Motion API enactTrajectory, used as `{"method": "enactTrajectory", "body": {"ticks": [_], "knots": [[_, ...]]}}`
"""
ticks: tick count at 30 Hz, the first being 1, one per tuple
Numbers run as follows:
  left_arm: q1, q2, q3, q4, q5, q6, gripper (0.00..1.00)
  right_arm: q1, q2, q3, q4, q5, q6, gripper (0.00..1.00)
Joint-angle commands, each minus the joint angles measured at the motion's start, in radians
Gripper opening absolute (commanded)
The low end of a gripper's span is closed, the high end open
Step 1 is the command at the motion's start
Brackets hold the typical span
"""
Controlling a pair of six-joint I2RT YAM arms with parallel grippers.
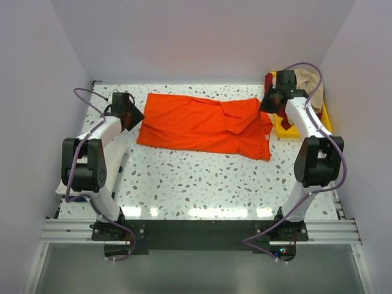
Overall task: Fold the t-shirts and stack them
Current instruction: Fold the tshirt
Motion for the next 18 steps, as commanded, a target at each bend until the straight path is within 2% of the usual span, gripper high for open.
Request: {"method": "enactTrajectory", "body": {"ticks": [1,7,18], "knots": [[-0.003,-0.138,-0.076,-0.001,-0.052,-0.013,0.52,-0.001,0.026,0.048,-0.013,0.021,-0.019,0.0],[-0.006,-0.218,-0.211,0.002,-0.077,-0.038,0.49,-0.001,0.094,0.093,-0.013,0.018,-0.018,0.0],[-0.009,-0.171,-0.296,0.078,-0.029,-0.048,0.5,0.001,0.187,0.177,-0.036,0.021,-0.031,0.0]]}}
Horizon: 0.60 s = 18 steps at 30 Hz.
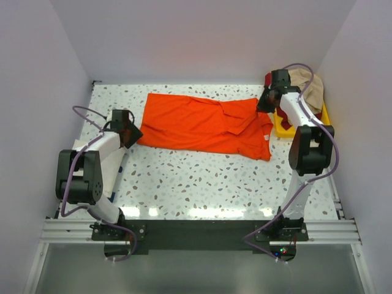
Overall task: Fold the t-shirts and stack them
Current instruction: Fold the tshirt
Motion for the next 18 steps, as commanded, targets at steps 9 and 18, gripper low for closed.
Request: {"method": "enactTrajectory", "body": {"ticks": [9,18], "knots": [[-0.012,0.047,-0.035,0.096,0.02,-0.018,0.5,0.001,0.093,0.118,-0.021,0.013,-0.03,0.0],[-0.013,0.054,-0.047,0.106,-0.017,-0.035,0.44,0.005,0.144,0.179,-0.047,0.013,-0.042,0.15]]}}
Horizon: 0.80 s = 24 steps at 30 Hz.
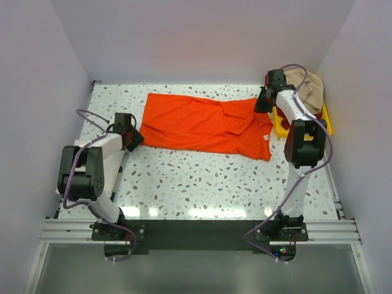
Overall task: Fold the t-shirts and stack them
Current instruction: Fold the tshirt
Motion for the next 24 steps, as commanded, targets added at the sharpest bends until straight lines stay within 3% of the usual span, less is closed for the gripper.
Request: {"method": "enactTrajectory", "body": {"ticks": [1,3,4,6,10,18,22,24], "knots": [[-0.007,0.003,-0.007,0.066,-0.034,-0.025,0.42,0.005,0.003,0.069,-0.036,0.013,-0.025,0.22],[-0.007,0.011,-0.007,0.074,-0.043,-0.028,0.39,0.01,-0.001,0.091,-0.053,0.013,-0.03,0.34],[-0.007,0.012,-0.005,0.078,-0.045,-0.028,0.35,0.014,-0.009,0.092,-0.063,0.016,-0.03,0.45],[-0.007,0.017,-0.004,0.081,-0.049,-0.029,0.31,0.016,-0.05,0.071,-0.07,0.029,-0.03,0.51],[-0.007,0.02,0.009,0.074,-0.065,-0.026,0.19,0.01,-0.191,-0.071,-0.068,0.071,-0.007,0.52],[-0.007,0.018,0.019,0.06,-0.082,-0.021,0.07,-0.004,-0.61,-0.605,0.016,0.125,0.05,0.51],[-0.007,0.024,0.015,0.068,-0.079,-0.02,0.0,-0.01,-0.73,-0.867,0.107,0.123,0.075,0.5],[-0.007,0.029,0.016,0.069,-0.074,-0.017,0.0,-0.013,-0.753,-0.923,0.128,0.125,0.082,0.49]]}}
